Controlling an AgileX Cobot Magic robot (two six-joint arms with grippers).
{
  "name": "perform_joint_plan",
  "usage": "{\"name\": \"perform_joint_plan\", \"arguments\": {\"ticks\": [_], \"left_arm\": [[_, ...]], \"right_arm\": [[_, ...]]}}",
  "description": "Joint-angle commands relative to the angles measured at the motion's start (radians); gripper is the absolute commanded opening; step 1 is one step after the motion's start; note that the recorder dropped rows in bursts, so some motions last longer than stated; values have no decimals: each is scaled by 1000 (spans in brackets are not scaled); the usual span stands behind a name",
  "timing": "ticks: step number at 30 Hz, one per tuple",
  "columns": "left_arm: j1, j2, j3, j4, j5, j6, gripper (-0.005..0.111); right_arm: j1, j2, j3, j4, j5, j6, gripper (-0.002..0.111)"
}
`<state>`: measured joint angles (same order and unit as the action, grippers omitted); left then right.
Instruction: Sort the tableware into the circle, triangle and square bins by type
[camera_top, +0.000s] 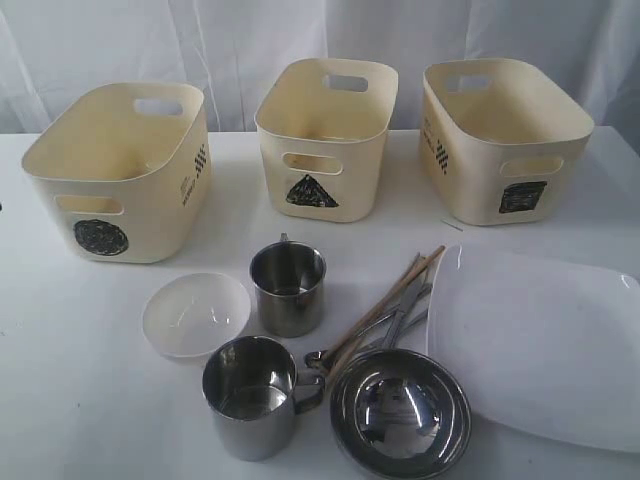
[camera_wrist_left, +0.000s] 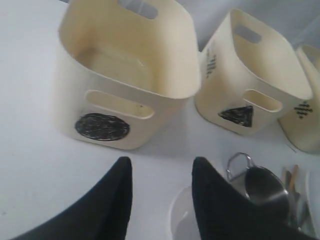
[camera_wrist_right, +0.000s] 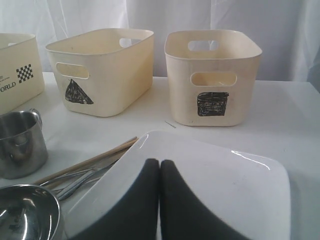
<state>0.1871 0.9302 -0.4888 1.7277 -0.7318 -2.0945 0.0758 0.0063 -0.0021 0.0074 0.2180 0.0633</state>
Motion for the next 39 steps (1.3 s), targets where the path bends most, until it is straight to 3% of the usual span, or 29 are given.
{"name": "perform_joint_plan", "arguments": {"ticks": [1, 21, 39], "left_arm": [[-2, -3, -12, 17, -125, 35, 44], [-2, -3, -12, 17, -380, 95, 44], [-2, -136, -12, 17, -250, -4, 44]], "right_arm": [[-6, -6, 2, 1, 3, 1, 0], [-6, -6, 2, 1, 3, 1, 0], [-6, -6, 2, 1, 3, 1, 0]]}}
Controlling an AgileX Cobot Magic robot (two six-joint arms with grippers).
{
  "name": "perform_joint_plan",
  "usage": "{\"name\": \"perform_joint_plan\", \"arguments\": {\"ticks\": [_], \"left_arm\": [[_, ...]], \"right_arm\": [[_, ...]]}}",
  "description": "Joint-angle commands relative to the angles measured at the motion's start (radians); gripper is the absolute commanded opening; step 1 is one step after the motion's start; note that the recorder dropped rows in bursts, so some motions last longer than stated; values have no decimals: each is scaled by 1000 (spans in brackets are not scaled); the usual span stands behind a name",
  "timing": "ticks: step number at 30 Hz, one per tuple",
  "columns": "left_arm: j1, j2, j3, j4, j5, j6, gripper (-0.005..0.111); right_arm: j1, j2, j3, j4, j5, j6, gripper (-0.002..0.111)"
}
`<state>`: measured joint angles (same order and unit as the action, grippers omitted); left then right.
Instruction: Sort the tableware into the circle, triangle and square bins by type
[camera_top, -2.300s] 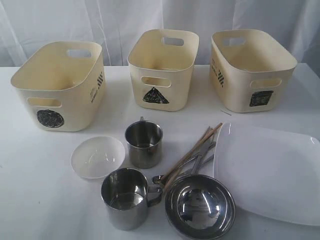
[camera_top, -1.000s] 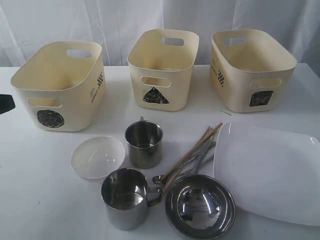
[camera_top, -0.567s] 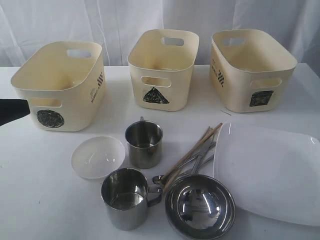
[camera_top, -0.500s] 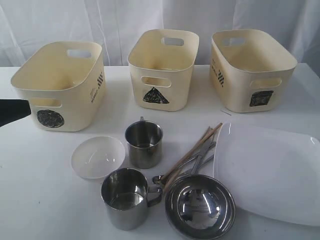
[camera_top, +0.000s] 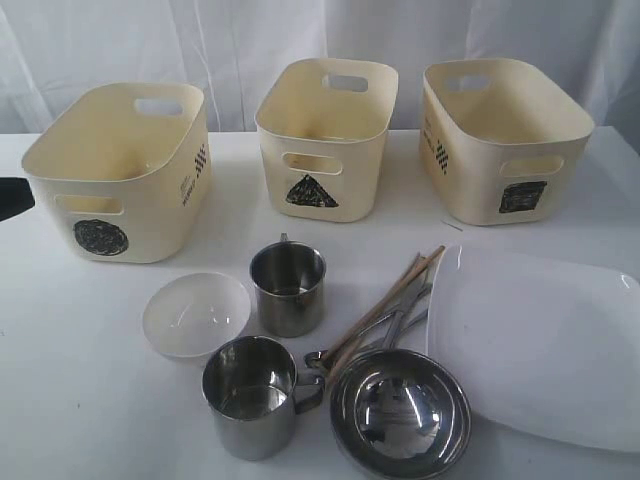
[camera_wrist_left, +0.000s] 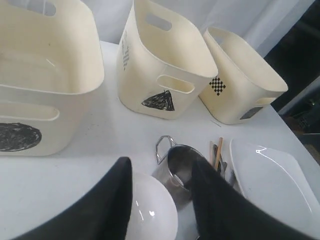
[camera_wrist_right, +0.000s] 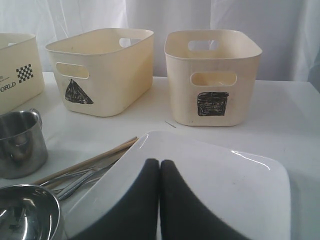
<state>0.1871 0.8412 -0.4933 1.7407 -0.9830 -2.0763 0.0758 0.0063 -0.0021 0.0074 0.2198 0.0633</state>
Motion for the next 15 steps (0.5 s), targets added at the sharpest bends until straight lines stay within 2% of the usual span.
{"name": "perform_joint_plan", "arguments": {"ticks": [1, 4, 8, 15], "left_arm": [[-2, -53, -7, 4, -22, -24, 44], [-2, -53, -7, 4, -76, -14, 44], [-2, -53, -7, 4, -68, 9, 44], [-2, -53, -7, 4, 49, -41, 44]], "right_arm": [[-6, -6, 2, 1, 2, 1, 0], [-6, -6, 2, 1, 2, 1, 0], [-6, -6, 2, 1, 2, 1, 0], [-6, -6, 2, 1, 2, 1, 0]]}}
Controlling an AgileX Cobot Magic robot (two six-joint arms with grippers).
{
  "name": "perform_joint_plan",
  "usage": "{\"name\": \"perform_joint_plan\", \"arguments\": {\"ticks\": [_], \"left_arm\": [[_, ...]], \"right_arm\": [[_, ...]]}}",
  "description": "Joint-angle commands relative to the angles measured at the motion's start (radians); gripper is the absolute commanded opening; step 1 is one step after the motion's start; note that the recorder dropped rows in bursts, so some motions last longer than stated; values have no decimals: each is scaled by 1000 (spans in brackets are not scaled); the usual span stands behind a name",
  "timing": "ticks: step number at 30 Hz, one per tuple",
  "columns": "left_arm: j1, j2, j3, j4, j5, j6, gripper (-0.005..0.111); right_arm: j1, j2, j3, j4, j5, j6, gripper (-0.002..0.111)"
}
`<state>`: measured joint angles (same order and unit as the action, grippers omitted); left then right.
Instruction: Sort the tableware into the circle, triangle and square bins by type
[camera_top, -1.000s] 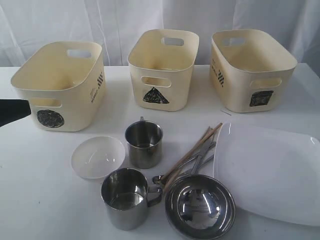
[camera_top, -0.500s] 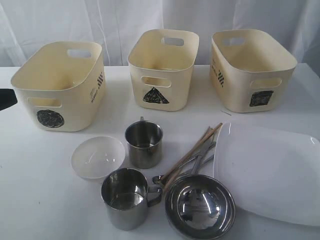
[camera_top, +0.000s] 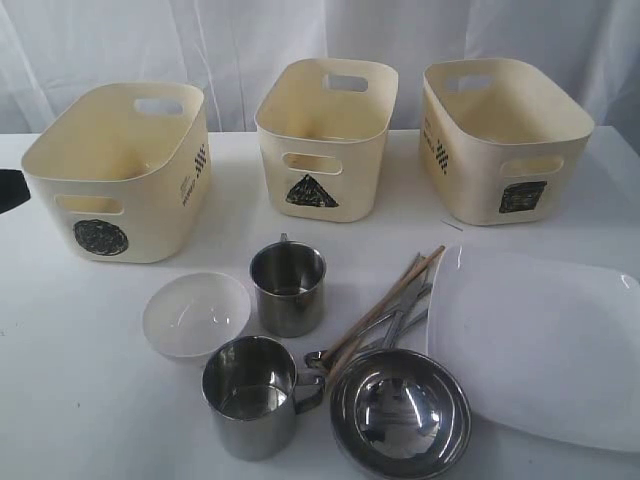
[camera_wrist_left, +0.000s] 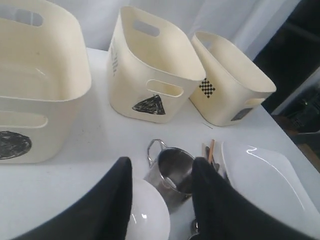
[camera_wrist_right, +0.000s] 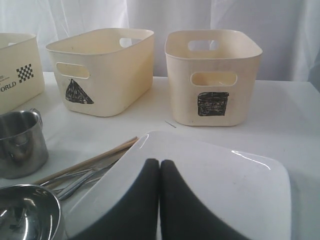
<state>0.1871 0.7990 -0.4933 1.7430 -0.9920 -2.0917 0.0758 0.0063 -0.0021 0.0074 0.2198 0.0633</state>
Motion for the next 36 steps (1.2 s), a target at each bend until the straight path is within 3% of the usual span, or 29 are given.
{"name": "perform_joint_plan", "arguments": {"ticks": [1, 6, 12, 22, 28, 32, 36], "left_arm": [[-2, -11, -7, 1, 72, -26, 44], [-2, -11, -9, 1, 136, -2, 44], [-2, -11, -9, 1, 193, 186, 44], [-2, -11, -9, -7, 296, 186, 44], [-2, -11, -9, -152, 320, 277, 44], [-2, -1, 16, -467, 252, 528, 44], [-16, 4, 66, -744, 272, 862, 44]], "right_arm": [[-6, -6, 2, 1, 2, 1, 0], [-6, -6, 2, 1, 2, 1, 0], [-6, -6, 2, 1, 2, 1, 0], [-6, -6, 2, 1, 2, 1, 0], [-6, -6, 2, 1, 2, 1, 0], [-6, -6, 2, 1, 2, 1, 0], [-6, -6, 2, 1, 2, 1, 0]]}}
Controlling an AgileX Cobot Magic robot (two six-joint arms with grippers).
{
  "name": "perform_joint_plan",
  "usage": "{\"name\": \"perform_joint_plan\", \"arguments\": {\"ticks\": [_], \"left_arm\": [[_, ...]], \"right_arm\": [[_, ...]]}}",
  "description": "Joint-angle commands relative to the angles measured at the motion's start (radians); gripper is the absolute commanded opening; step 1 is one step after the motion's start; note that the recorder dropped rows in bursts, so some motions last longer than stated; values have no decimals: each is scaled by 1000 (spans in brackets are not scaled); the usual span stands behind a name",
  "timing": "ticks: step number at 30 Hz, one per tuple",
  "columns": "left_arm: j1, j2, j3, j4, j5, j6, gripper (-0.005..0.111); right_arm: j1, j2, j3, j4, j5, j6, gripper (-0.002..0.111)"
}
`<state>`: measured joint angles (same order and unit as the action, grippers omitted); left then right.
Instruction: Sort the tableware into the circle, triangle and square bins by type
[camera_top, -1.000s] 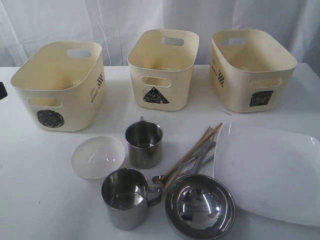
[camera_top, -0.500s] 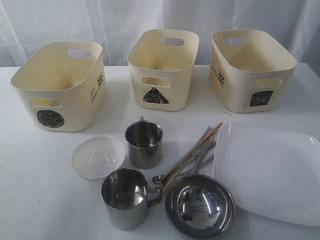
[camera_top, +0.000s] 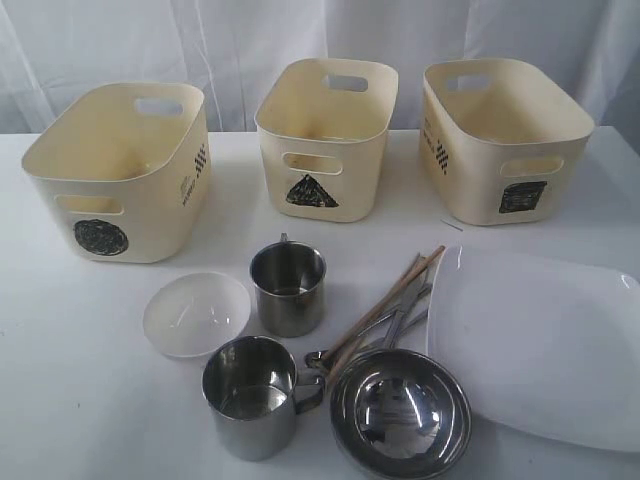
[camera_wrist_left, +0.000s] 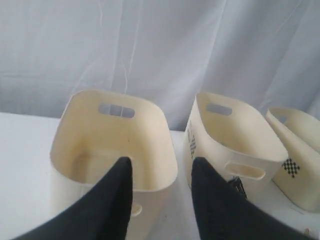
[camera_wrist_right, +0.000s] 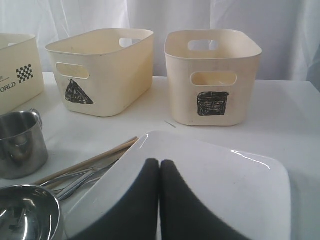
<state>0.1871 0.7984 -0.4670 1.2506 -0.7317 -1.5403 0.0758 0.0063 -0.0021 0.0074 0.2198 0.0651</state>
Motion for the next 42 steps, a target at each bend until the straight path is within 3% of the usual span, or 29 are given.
{"name": "perform_joint_plan", "arguments": {"ticks": [1, 6, 9, 15, 18, 21, 26, 35, 42], "left_arm": [[-32, 4, 54, -328, 30, 426, 44], [-172, -7, 81, -817, 286, 1078, 44], [-281, -32, 51, -973, 467, 1249, 44], [-515, -41, -95, -1041, 981, 1252, 44], [-582, -38, -163, -1041, 1079, 1242, 44], [-599, 6, -235, -1043, 1154, 1225, 44], [-599, 156, -335, -1045, 1229, 1227, 44], [-688, 393, -471, -1063, 1242, 1196, 44], [-705, 530, -533, -1162, 1250, 1170, 44]], "right_arm": [[-6, -6, 2, 1, 2, 0, 0], [-6, -6, 2, 1, 2, 0, 0], [-6, -6, 2, 1, 2, 0, 0], [-6, -6, 2, 1, 1, 29, 0], [-6, -6, 2, 1, 1, 29, 0], [-6, -6, 2, 1, 1, 29, 0], [-6, -6, 2, 1, 1, 29, 0], [-6, -6, 2, 1, 1, 29, 0], [-6, -6, 2, 1, 1, 29, 0]]}}
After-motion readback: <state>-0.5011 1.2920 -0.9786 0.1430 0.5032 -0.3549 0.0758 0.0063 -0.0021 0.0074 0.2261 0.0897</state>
